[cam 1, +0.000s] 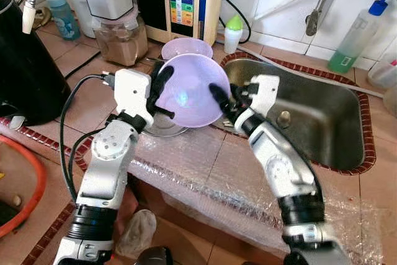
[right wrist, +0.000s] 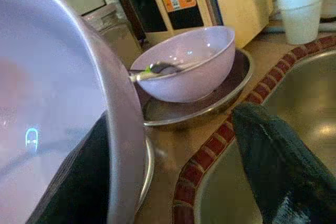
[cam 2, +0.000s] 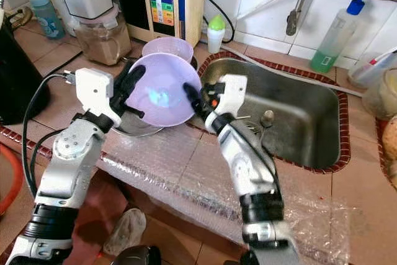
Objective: Kitchen organization
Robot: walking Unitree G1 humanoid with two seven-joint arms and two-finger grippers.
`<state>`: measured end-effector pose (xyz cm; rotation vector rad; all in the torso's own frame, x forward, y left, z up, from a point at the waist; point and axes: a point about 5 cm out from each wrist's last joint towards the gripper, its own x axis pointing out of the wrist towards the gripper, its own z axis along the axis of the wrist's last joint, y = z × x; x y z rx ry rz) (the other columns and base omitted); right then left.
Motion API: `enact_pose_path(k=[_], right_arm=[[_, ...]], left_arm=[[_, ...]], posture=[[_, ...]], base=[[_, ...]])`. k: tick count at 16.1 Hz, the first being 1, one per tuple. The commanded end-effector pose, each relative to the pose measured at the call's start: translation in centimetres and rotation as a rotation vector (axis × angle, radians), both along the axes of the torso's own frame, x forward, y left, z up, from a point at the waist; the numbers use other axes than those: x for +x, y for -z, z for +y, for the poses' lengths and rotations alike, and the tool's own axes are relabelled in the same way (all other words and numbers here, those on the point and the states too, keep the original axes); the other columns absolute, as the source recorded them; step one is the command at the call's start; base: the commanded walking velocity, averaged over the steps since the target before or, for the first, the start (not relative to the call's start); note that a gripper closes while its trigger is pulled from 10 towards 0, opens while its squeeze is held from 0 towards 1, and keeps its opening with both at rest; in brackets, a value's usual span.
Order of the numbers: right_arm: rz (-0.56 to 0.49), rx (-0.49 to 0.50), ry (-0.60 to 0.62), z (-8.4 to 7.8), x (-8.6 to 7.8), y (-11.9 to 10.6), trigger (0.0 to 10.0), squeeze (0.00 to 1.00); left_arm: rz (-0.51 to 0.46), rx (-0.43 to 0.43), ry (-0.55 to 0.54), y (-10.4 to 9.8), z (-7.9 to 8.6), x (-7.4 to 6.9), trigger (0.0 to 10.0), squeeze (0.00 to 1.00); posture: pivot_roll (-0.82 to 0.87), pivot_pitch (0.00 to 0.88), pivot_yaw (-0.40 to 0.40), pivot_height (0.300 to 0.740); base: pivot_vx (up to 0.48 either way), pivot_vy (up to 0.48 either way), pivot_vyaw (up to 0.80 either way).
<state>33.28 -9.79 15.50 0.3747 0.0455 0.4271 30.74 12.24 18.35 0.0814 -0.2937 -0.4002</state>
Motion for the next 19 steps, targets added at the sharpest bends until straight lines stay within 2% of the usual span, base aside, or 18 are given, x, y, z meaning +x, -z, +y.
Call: enact_pose_path(k=[1,3,9,10,11,12,13,14,15,16,19], right_arm=[[0.073,-0.018,0.089,-1.8,0.4,1.1,0.0,0.00],[0.116,-0.022,0.121,-2.5,0.6,1.6,0.0,0.00],[0.139,0.009,0.142,-3.1,0.9,1.7,0.0,0.00],[0.143,0.032,0.165,-3.6,1.1,1.5,0.0,0.00],[0.145,0.048,0.177,-3.9,1.2,1.4,0.0,0.00],[0.145,0.053,0.181,-4.0,1.3,1.4,0.0,0.00],[0.143,0.068,0.191,-4.3,1.4,1.2,0.0,0.00],[0.143,0.080,0.199,-4.4,1.5,1.1,0.0,0.00],[0.144,0.090,0.204,-4.5,1.6,1.0,0.0,0.00],[0.140,0.102,0.221,-4.8,1.7,0.9,0.0,0.00],[0.126,0.124,0.252,-5.2,1.8,0.4,0.0,0.00]], left_arm=[[-0.086,-0.009,0.014,-1.4,-0.3,-0.2,0.0,0.00],[-0.134,-0.018,0.016,-2.0,-0.4,-0.4,0.0,0.00],[-0.151,-0.011,0.008,-1.7,-0.4,-0.5,0.0,0.00],[-0.154,0.006,0.000,-1.8,-0.4,-0.4,0.0,0.00],[-0.151,0.016,-0.004,-1.7,-0.4,-0.3,1.5,0.00],[-0.147,0.016,-0.004,-1.7,-0.4,-0.2,4.3,0.00],[-0.137,0.015,-0.005,-1.6,-0.4,-0.1,10.0,0.11],[-0.135,0.014,-0.006,-1.6,-0.4,-0.1,10.0,0.53],[-0.134,0.014,-0.006,-1.6,-0.4,0.0,10.0,0.71],[-0.128,0.011,-0.010,-1.5,-0.4,0.0,10.0,1.00],[-0.116,0.006,-0.009,-1.3,-0.4,0.0,10.0,1.00]], posture=[[-0.03,0.013,-0.004,0.740],[-0.03,0.013,-0.005,0.740],[-0.03,0.015,-0.009,0.740],[-0.03,0.014,-0.007,0.740],[-0.03,0.014,-0.007,0.740],[-0.03,0.014,-0.007,0.740],[-0.03,0.014,-0.007,0.740],[-0.03,0.014,-0.007,0.740],[-0.03,0.014,-0.007,0.740],[-0.03,0.019,-0.005,0.740],[-0.03,0.021,-0.004,0.740]], base=[[0.000,0.000,0.00],[0.000,0.000,0.00],[0.000,0.000,0.00],[0.000,0.000,0.00],[0.000,0.000,0.00],[0.000,0.000,0.00],[0.000,0.000,0.00],[0.000,0.000,0.00],[0.000,0.000,0.00],[0.000,0.000,0.00],[0.000,0.000,0.00]])
